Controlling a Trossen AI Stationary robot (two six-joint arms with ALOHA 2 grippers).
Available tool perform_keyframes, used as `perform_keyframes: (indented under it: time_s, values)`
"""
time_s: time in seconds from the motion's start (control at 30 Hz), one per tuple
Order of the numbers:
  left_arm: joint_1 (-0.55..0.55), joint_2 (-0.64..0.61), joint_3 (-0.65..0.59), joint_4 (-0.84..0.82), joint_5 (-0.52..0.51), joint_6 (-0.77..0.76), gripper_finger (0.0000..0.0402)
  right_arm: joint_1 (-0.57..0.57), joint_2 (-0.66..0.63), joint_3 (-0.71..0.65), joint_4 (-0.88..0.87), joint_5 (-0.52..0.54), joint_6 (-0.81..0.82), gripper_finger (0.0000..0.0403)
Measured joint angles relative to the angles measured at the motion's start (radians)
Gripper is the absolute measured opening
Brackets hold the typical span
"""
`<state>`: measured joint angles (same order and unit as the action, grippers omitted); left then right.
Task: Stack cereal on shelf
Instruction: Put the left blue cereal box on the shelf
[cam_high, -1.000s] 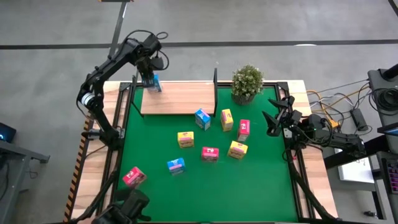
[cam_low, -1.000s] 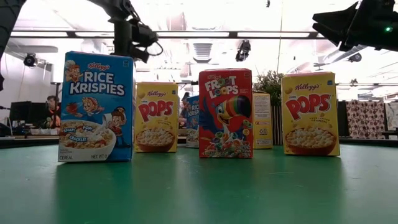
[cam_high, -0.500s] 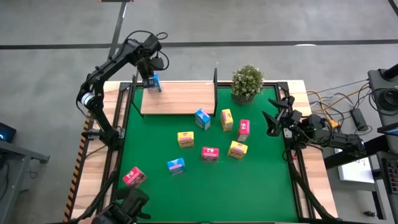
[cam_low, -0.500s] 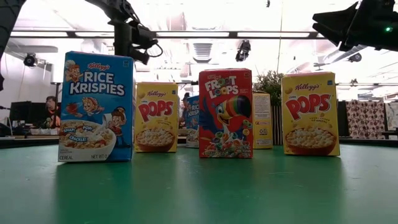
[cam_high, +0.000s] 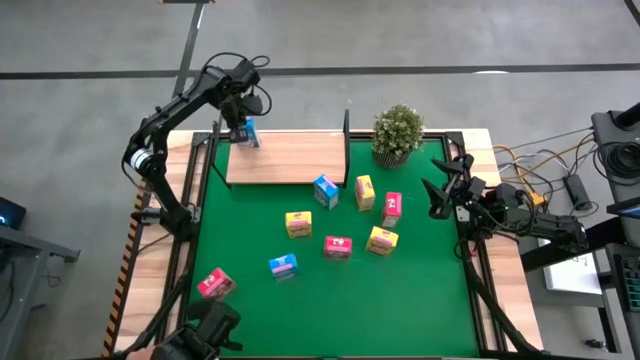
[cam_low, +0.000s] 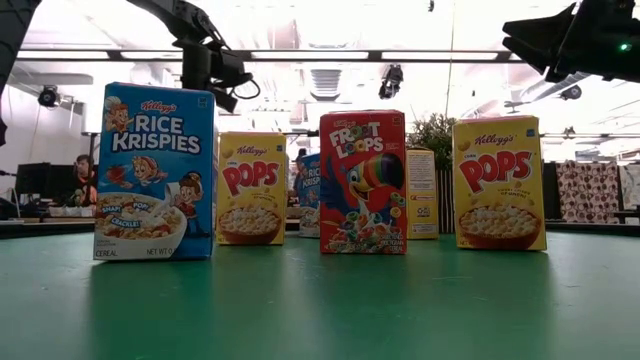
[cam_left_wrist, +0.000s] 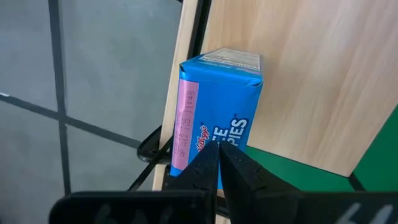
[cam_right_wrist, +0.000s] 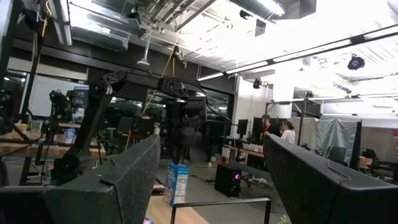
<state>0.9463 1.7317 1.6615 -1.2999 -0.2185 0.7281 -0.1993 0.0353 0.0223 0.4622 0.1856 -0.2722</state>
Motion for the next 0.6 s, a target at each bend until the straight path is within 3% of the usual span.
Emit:
perform_keyframes:
  time_s: [0.6]
  values:
    - [-0.010, -0.014, -0.002, 0.005, -0.012, 0.039, 0.0000, 0.000, 0.000, 0.000, 0.000, 0.000, -0.001, 0.0274]
